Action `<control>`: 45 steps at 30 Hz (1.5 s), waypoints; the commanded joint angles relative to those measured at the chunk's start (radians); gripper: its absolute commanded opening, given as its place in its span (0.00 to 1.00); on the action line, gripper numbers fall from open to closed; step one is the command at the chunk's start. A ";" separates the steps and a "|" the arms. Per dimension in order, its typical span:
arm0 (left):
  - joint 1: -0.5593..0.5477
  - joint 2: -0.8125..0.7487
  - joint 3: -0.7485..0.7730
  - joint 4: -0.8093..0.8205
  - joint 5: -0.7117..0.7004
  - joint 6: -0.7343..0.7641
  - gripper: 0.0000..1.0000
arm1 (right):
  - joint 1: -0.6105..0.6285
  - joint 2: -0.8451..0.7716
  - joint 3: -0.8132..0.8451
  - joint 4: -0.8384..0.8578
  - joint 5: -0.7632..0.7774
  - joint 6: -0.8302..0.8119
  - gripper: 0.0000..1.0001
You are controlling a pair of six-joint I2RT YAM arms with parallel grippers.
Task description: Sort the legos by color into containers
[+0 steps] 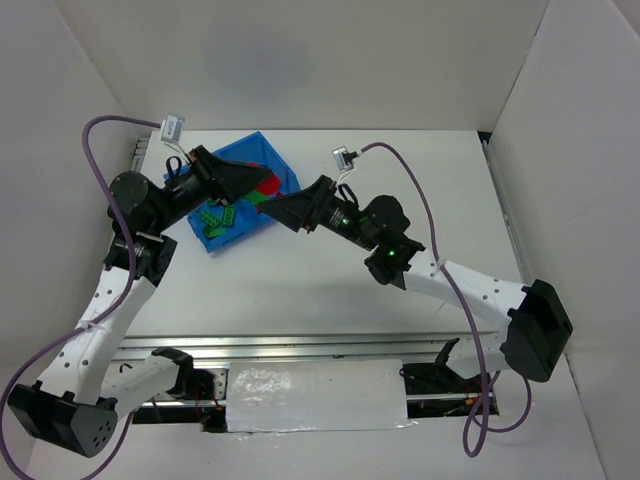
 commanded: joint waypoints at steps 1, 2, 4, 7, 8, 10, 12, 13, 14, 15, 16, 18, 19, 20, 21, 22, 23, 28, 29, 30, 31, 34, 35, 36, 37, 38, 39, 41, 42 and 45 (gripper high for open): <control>-0.013 -0.014 0.001 0.069 0.008 0.000 0.00 | 0.009 0.017 0.064 0.071 0.026 -0.026 0.90; -0.015 -0.017 -0.002 0.069 0.005 -0.003 0.00 | 0.007 0.022 0.064 0.080 0.029 -0.028 0.89; -0.015 -0.024 -0.008 0.069 0.004 -0.005 0.00 | 0.009 0.040 0.075 0.104 0.018 -0.028 0.85; -0.015 -0.027 -0.015 0.065 0.002 -0.010 0.00 | 0.009 0.072 0.104 0.129 -0.019 -0.018 0.74; -0.015 -0.030 -0.019 0.067 -0.001 -0.016 0.00 | 0.009 0.077 0.106 0.144 -0.028 -0.014 0.69; -0.015 -0.034 -0.026 0.070 -0.004 -0.020 0.00 | 0.007 0.095 0.113 0.184 -0.049 0.000 0.56; -0.015 -0.036 -0.028 0.059 -0.010 -0.016 0.00 | 0.007 0.109 0.124 0.210 -0.080 0.008 0.46; -0.015 -0.039 -0.029 0.052 -0.013 -0.014 0.00 | 0.007 0.114 0.136 0.213 -0.092 0.008 0.31; -0.015 -0.042 -0.031 0.047 -0.022 -0.013 0.00 | 0.010 0.117 0.143 0.210 -0.102 0.012 0.23; -0.015 -0.047 -0.031 0.041 -0.027 -0.011 0.00 | 0.009 0.118 0.146 0.218 -0.115 0.018 0.11; -0.015 -0.048 -0.028 0.036 -0.030 -0.007 0.00 | 0.009 0.118 0.144 0.219 -0.119 0.022 0.05; -0.015 -0.045 -0.006 0.013 -0.041 0.006 0.00 | 0.009 0.109 0.132 0.219 -0.131 0.022 0.00; -0.013 -0.044 0.001 -0.017 -0.046 0.021 0.09 | 0.010 0.106 0.132 0.216 -0.144 0.017 0.00; -0.015 -0.041 0.009 -0.031 -0.049 0.029 0.18 | 0.007 0.105 0.133 0.206 -0.161 -0.004 0.00; -0.015 -0.039 0.024 -0.043 -0.052 0.035 0.44 | 0.006 0.099 0.140 0.168 -0.178 -0.017 0.00; -0.015 -0.037 0.030 -0.062 -0.046 0.055 0.65 | 0.002 0.094 0.138 0.160 -0.225 -0.029 0.00; -0.015 -0.036 0.040 -0.072 -0.040 0.064 0.79 | -0.008 0.088 0.135 0.134 -0.252 -0.047 0.00; -0.015 0.002 0.102 -0.122 0.036 0.116 1.00 | -0.056 0.028 0.086 0.048 -0.352 -0.096 0.00; -0.015 0.021 0.115 -0.141 0.049 0.125 0.99 | -0.065 0.005 0.078 0.007 -0.394 -0.125 0.00; -0.015 0.030 0.142 -0.152 0.086 0.148 0.99 | -0.086 -0.003 0.078 -0.021 -0.424 -0.139 0.00; -0.015 0.042 0.158 -0.166 0.105 0.161 0.99 | -0.102 -0.012 0.080 -0.046 -0.456 -0.159 0.00; -0.015 0.091 0.222 -0.238 0.192 0.222 1.00 | -0.168 -0.044 0.092 -0.121 -0.615 -0.190 0.00; -0.015 0.110 0.245 -0.269 0.209 0.236 0.99 | -0.188 -0.050 0.113 -0.180 -0.710 -0.199 0.00; -0.015 0.114 0.251 -0.275 0.226 0.256 0.99 | -0.217 -0.053 0.127 -0.217 -0.761 -0.218 0.00; -0.015 0.119 0.256 -0.280 0.250 0.263 1.00 | -0.229 -0.064 0.152 -0.294 -0.804 -0.257 0.00; -0.015 0.122 0.259 -0.274 0.269 0.266 1.00 | -0.240 -0.070 0.164 -0.343 -0.860 -0.285 0.00; -0.015 0.124 0.259 -0.263 0.290 0.263 0.99 | -0.255 -0.076 0.181 -0.415 -0.875 -0.373 0.00; -0.015 0.128 0.254 -0.226 0.355 0.250 0.99 | -0.275 -0.083 0.245 -0.634 -0.905 -0.522 0.00; -0.015 0.137 0.245 -0.206 0.402 0.239 0.99 | -0.283 -0.070 0.291 -0.759 -0.922 -0.556 0.00; -0.015 0.157 0.235 -0.151 0.477 0.191 0.99 | -0.295 -0.037 0.360 -0.915 -0.984 -0.644 0.00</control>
